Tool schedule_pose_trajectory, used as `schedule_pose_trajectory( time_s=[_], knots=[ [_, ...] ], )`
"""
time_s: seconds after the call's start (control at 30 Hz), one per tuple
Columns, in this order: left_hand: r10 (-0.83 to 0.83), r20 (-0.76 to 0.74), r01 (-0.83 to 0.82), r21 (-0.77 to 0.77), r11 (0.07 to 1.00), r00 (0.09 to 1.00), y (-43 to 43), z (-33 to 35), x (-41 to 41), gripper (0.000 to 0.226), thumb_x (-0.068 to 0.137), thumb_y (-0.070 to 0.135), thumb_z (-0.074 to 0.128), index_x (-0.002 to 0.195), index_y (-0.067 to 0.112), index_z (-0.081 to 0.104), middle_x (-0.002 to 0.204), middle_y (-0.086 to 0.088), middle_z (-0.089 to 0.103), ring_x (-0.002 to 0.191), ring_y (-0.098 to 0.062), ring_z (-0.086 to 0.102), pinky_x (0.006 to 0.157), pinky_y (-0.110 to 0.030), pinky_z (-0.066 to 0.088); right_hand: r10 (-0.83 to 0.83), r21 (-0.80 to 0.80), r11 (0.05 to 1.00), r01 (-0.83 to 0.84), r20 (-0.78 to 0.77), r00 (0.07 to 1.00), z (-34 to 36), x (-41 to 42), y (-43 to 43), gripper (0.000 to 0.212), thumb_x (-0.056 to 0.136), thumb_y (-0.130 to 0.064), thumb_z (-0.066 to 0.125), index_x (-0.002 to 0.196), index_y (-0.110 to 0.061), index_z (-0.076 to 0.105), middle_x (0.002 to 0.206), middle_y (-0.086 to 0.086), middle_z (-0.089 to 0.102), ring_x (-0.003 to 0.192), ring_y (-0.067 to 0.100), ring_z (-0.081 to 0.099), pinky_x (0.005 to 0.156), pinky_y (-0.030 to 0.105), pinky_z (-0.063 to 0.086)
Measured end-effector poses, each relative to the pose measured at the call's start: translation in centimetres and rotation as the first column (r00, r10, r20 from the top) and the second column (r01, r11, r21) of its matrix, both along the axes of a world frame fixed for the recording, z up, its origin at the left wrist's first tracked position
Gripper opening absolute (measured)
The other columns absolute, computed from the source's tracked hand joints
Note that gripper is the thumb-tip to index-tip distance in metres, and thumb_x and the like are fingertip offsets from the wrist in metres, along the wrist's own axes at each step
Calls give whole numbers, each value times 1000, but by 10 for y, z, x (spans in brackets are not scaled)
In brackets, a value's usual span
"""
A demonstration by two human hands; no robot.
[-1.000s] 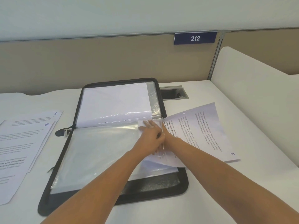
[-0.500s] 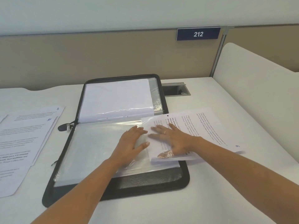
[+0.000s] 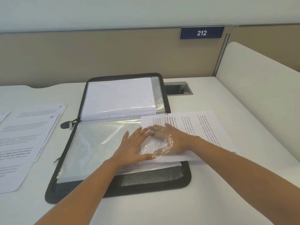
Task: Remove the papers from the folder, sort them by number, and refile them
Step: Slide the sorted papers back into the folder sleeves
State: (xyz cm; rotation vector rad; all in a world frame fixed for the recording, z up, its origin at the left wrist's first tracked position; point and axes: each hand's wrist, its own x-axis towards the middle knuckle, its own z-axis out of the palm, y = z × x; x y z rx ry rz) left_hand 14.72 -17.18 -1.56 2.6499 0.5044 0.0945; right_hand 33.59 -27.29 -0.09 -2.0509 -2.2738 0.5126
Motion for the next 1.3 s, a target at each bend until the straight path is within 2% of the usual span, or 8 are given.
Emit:
schedule_pose_trajectory(
  time_s=[0.27,0.5,0.67,0.87,0.97,1.1,1.2,1.3],
  knots=[
    [-34,-63,38,56,998,997,-1,-1,2,117,42,102,11,142,43,-4,143,27,-14,135,6,-13,113,-47,-14,78,-53,996,-72,121,990,3,-8,1,87,78,-66,33,150,-20,14,158,-1,-7,142,6,-15,115,51,-12],
    [-26,-85,34,97,995,996,0,-2,3,115,43,102,9,140,44,-14,144,26,-18,135,4,-14,112,-47,-15,-68,30,997,72,-114,991,5,-13,-4,66,93,-50,45,149,-23,24,158,-7,8,144,3,-2,116,38,-14],
    [-24,-163,55,189,980,986,-4,-4,4,126,41,101,-3,148,34,-10,148,19,-22,137,0,-20,111,-47,-18,-177,53,983,177,-1,984,-6,21,-21,64,91,-59,39,148,-38,18,158,-13,4,144,4,-2,117,48,-7],
    [-20,-205,71,244,967,979,-12,-2,11,123,42,97,-12,145,30,-18,145,18,-25,144,-9,-14,112,-47,-17,-124,78,990,119,56,991,-14,2,-5,81,80,-74,22,149,-32,18,159,-10,3,146,9,-4,114,49,-9],
    [-3,-219,58,246,968,976,-11,-2,10,126,41,98,-13,147,29,-16,145,18,-25,144,-9,-14,113,-44,-15,-191,107,973,204,-123,974,-16,1,-5,62,90,-59,39,144,-29,35,156,-9,18,145,7,6,116,45,-7],
    [4,-232,51,230,972,973,-13,-4,9,129,41,98,-12,149,29,-10,155,13,-16,143,-7,-16,114,-41,-16,-448,218,767,603,-492,747,-16,19,-22,23,92,-21,58,112,-14,67,136,2,53,130,18,44,114,32,23],
    [1,-224,51,225,973,975,-16,-6,10,127,42,98,-12,149,29,-9,156,12,-16,143,-8,-17,114,-42,-15,-640,268,475,838,-548,539,-14,40,-41,18,88,-8,61,103,-4,69,124,11,60,118,25,53,88,11,28],
    [7,-227,44,217,975,974,-17,-6,10,128,41,99,-12,149,30,-9,155,13,-16,143,-8,-17,115,-43,-14,-745,179,258,949,-588,313,-15,52,-52,23,88,-12,60,109,-5,66,123,10,59,115,26,53,85,20,35]
  ],
)
